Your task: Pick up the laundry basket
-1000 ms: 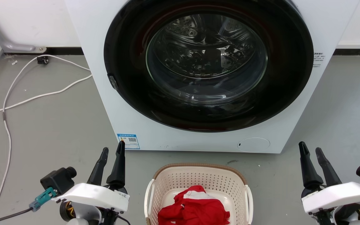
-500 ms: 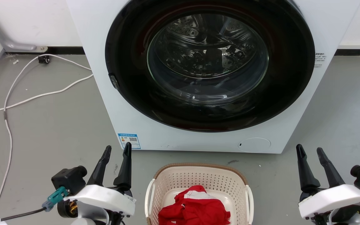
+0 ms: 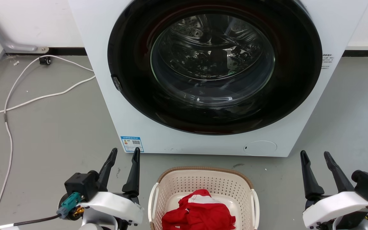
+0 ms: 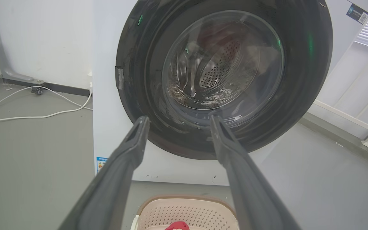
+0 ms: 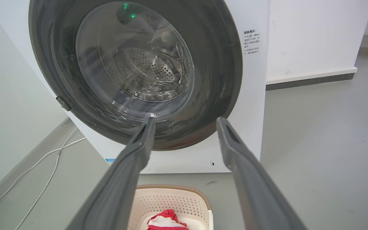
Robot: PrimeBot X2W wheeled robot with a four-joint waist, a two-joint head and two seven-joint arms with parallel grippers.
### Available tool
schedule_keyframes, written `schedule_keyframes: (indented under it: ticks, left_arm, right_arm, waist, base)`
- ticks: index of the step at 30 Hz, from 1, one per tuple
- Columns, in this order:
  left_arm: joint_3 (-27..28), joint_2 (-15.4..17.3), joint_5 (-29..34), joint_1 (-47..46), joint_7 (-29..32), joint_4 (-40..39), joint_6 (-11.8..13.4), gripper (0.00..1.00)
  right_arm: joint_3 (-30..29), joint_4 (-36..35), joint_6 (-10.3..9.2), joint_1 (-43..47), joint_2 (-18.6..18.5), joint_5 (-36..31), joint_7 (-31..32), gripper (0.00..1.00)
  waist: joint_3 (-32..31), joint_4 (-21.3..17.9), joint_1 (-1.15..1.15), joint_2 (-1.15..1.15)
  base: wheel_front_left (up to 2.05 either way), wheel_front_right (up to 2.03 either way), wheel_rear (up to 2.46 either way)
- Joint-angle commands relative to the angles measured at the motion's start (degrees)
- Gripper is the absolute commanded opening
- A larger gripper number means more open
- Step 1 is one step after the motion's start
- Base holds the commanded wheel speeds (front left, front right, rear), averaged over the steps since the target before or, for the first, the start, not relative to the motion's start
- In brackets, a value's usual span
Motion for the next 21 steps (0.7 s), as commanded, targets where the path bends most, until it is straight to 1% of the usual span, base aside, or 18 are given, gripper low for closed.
schedule_keyframes:
  ticks: [1, 21]
  left_arm:
    - [-0.21, 0.28, 1.54, -0.06, -0.54, -0.16, 0.15, 1.0]
    - [-1.51, -0.03, 10.77, 0.17, -3.0, 2.4, 0.49, 1.0]
  right_arm:
    - [0.1, -0.88, 0.12, 0.22, -0.01, -1.51, -0.38, 1.0]
    - [0.27, -3.46, 0.12, 1.8, 0.01, -10.6, 0.12, 1.0]
  waist:
    - [0.0, 0.04, 0.0, 0.0]
    - [-0.17, 0.43, 0.0, 0.0]
  base:
    - [0.0, 0.0, 0.0]
    - [0.0, 0.0, 0.0]
